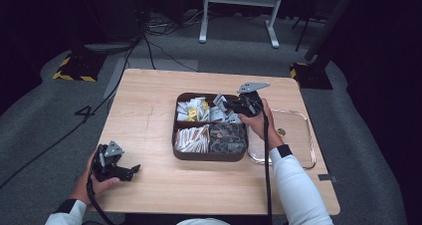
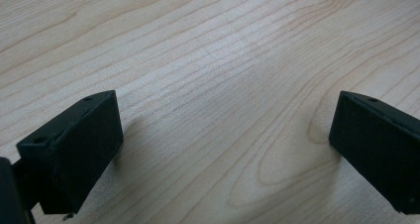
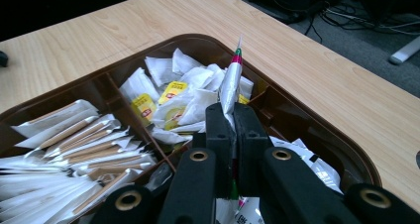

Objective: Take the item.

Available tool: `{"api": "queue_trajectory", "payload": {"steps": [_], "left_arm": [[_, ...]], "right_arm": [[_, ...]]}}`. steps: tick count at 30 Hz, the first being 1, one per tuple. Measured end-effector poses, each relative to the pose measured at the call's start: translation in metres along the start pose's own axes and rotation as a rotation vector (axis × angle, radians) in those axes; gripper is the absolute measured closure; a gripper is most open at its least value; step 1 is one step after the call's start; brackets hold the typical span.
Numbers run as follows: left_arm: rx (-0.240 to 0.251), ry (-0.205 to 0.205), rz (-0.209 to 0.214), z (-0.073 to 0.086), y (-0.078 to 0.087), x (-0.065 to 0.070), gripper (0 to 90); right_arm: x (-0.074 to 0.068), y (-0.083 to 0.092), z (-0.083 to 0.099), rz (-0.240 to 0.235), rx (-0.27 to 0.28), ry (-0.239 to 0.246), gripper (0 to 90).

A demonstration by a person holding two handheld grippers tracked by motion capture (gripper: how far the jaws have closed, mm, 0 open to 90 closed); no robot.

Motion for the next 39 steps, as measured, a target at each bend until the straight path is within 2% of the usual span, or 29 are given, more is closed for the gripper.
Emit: {"api": "queue_trajectory", "payload": {"steps": [24,33,39], "left_arm": [[-0.001,0.001,0.001,0.0,0.0,0.0,0.4],[0.001,0.001,0.0,0.0,0.0,0.0,0.4],[-0.002,0.003,0.002,0.0,0.0,0.0,0.4]], "right_arm": [[-0.025,0.047,0.013,-0.073,0.074,0.047,87.4],[-0.036,0.057,0.022,-0.091,0.07,0.067,87.4],[-0.049,0.064,0.026,-0.116,0.076,0.086,87.4]]}}
Point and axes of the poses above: each handheld gripper's, and its own axes: y roughly backward along the jaws, z roughly out of its underside, x roughly to its right, the point moved 3 cm from there along -y, roughly forward along the jaws, and after that the axes turned 1 degree about y, right-handed, at the moved point
